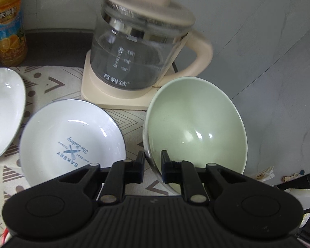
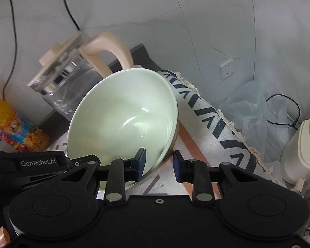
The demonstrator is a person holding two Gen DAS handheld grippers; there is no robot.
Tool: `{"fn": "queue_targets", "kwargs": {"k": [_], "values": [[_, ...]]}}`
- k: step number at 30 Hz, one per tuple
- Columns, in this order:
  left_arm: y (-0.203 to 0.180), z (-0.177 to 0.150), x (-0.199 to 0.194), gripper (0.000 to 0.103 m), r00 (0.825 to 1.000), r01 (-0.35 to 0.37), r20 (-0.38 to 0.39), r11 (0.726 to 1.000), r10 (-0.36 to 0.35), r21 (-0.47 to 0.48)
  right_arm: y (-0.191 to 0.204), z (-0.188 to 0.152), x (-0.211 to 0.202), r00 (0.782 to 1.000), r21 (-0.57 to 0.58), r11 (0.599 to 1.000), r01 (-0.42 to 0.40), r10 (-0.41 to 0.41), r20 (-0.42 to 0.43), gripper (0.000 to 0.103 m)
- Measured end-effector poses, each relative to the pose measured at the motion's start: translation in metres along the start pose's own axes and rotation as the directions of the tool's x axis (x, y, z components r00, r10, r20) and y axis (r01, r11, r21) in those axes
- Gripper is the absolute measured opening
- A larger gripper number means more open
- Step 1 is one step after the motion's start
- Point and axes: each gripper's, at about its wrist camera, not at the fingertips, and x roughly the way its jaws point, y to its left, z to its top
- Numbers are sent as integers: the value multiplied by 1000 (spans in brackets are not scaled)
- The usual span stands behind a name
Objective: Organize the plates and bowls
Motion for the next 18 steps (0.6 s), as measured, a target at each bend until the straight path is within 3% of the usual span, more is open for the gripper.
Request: {"fn": "queue_targets", "kwargs": {"k": [18], "values": [[33, -26, -79, 14, 999, 37, 37, 999, -38, 35, 45, -37, -65, 997, 12, 1000, -18, 17, 81, 28]]}}
